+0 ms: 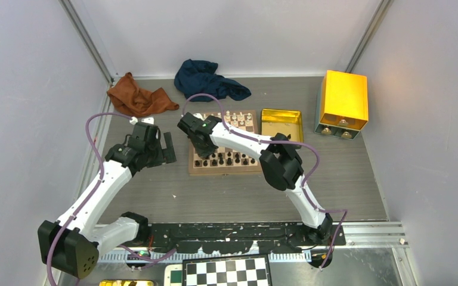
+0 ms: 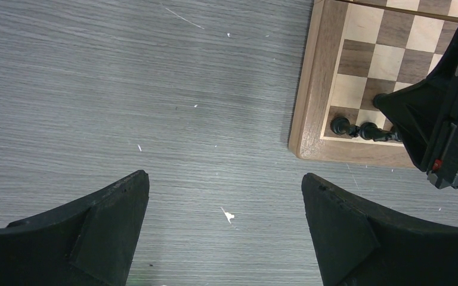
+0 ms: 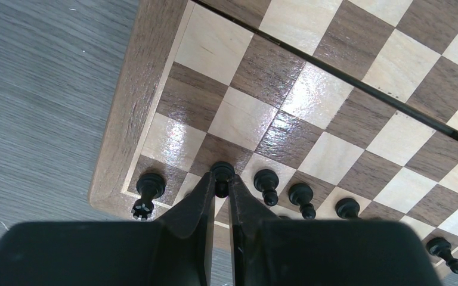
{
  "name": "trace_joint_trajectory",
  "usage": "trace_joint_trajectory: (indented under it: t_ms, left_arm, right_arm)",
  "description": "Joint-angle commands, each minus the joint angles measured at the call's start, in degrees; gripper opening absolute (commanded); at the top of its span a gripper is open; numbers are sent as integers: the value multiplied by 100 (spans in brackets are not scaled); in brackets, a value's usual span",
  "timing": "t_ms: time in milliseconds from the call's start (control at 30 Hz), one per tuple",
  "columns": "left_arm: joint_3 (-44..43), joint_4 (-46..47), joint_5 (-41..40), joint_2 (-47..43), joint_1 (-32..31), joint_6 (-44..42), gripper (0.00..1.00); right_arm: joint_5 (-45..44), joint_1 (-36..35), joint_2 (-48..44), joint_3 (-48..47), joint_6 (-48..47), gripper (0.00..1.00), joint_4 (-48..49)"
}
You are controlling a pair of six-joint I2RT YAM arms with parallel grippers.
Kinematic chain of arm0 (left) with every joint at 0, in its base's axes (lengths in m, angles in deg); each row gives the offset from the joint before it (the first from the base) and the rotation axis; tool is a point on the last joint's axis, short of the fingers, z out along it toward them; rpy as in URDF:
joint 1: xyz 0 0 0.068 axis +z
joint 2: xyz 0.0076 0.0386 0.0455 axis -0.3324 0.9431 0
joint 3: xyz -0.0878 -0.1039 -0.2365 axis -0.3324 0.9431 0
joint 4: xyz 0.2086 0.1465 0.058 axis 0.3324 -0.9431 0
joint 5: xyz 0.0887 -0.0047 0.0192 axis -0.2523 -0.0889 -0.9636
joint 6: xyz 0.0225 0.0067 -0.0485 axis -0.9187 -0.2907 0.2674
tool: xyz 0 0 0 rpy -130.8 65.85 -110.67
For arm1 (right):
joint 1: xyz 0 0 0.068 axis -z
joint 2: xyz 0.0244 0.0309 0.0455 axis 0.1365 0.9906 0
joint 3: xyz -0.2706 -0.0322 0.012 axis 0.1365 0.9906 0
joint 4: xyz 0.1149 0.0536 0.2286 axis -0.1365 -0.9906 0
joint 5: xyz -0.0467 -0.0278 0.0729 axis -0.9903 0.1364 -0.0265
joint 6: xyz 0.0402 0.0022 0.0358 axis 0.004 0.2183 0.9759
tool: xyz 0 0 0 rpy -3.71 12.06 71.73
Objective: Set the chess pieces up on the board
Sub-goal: Place the chess piece on the chessboard.
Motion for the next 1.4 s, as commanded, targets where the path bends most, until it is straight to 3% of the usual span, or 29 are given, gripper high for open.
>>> trace_joint_trajectory:
  t_ms: [0, 600, 700, 933, 1367]
  left_arm:
    - [-12, 138, -16, 6, 59, -41, 100]
    - [-3, 149, 19, 19, 77, -49, 100]
    - [-8, 160, 36, 19, 77, -45, 100]
    - [-7, 163, 55, 25, 77, -43, 100]
    - [-55, 148, 59, 28, 77, -49, 100]
  right_arm:
    - [36, -32, -4, -303, -81, 1, 65]
    - [54, -25, 23, -254, -77, 1, 75]
    - [49, -31, 8, -221, -88, 6, 83]
    - [71, -27, -56, -194, -103, 29, 107]
    - [34, -28, -241, -318, -156, 30, 91]
